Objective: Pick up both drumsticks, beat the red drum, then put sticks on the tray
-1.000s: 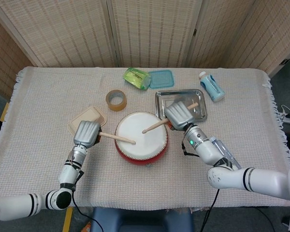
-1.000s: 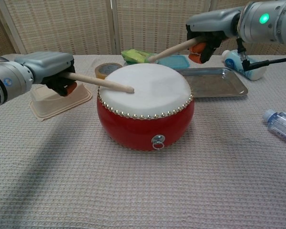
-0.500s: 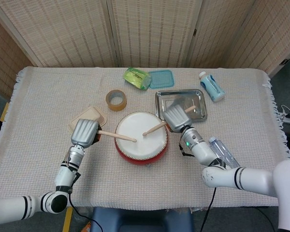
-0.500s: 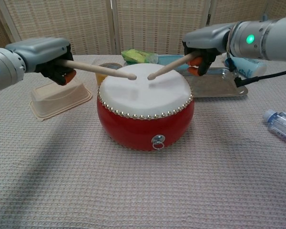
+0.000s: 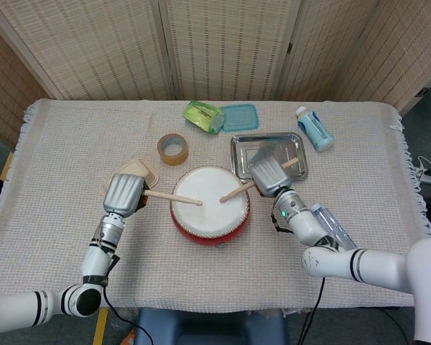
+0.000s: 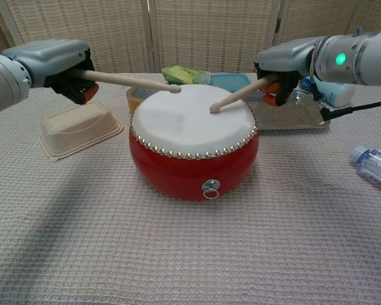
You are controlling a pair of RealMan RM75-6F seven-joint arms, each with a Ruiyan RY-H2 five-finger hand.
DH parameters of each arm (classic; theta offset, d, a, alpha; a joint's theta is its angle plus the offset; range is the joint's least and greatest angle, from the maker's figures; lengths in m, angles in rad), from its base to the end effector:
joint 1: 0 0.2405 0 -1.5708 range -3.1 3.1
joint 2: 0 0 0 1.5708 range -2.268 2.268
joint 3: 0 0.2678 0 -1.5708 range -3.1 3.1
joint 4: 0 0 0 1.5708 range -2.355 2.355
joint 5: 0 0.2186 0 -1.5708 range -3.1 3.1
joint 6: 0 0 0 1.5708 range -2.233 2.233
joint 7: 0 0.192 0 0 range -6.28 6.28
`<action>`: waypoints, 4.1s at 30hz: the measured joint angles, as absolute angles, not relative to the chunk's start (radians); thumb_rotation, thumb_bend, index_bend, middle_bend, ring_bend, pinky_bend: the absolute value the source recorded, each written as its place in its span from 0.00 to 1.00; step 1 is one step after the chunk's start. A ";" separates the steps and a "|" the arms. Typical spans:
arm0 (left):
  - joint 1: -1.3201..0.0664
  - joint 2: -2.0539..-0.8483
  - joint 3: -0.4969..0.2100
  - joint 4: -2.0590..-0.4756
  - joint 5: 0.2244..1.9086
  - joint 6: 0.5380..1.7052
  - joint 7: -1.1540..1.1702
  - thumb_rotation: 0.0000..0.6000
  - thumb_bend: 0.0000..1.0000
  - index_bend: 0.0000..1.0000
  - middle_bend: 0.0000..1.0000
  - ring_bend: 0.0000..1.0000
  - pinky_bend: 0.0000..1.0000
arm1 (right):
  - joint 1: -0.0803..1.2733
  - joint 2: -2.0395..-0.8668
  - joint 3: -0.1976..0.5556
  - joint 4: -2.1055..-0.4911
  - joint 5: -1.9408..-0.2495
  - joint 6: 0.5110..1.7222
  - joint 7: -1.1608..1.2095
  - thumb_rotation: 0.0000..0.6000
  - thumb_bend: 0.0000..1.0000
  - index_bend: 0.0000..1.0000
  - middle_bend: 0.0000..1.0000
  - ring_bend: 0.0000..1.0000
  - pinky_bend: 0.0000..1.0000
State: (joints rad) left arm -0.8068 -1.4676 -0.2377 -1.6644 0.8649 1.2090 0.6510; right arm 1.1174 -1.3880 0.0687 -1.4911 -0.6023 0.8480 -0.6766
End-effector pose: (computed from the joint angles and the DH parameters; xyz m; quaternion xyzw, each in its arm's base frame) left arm -0.1176 0.4156 0.0229 -0.6883 -0.3334 -0.3711 0.5266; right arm -0.1105 -0.4650 -0.0075 0.7998 -0.2907 0.2253 0.4744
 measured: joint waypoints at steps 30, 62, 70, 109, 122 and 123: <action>-0.819 -1.506 -0.242 -1.647 0.805 1.201 0.694 1.00 0.72 1.00 1.00 1.00 1.00 | 1.080 -1.352 0.109 -1.556 -0.688 0.892 -0.615 1.00 0.49 1.00 1.00 1.00 1.00; -0.830 -1.566 -0.219 -1.570 0.778 1.184 0.722 1.00 0.71 1.00 1.00 1.00 1.00 | 1.054 -1.327 0.119 -1.581 -0.714 0.891 -0.607 1.00 0.49 1.00 1.00 1.00 1.00; -0.803 -1.494 -0.238 -1.658 0.849 1.240 0.682 1.00 0.71 1.00 1.00 1.00 1.00 | 1.082 -1.408 0.091 -1.472 -0.614 0.846 -0.677 1.00 0.49 1.00 1.00 1.00 1.00; -0.681 -1.381 -0.232 -1.728 0.986 1.285 0.486 1.00 0.71 1.00 1.00 1.00 1.00 | 0.984 -1.324 0.160 -1.349 -0.720 0.771 -0.357 1.00 0.47 1.00 1.00 1.00 1.00; -0.648 -1.362 -0.250 -1.713 0.952 1.271 0.438 1.00 0.71 1.00 1.00 1.00 1.00 | 1.043 -1.583 0.180 -0.819 -0.789 0.511 -0.226 1.00 0.28 0.91 0.94 0.84 0.97; -0.646 -1.359 -0.251 -1.710 0.950 1.270 0.437 1.00 0.71 1.00 1.00 1.00 1.00 | 1.049 -1.601 0.184 -0.785 -0.797 0.493 -0.215 1.00 0.27 0.85 0.90 0.79 0.94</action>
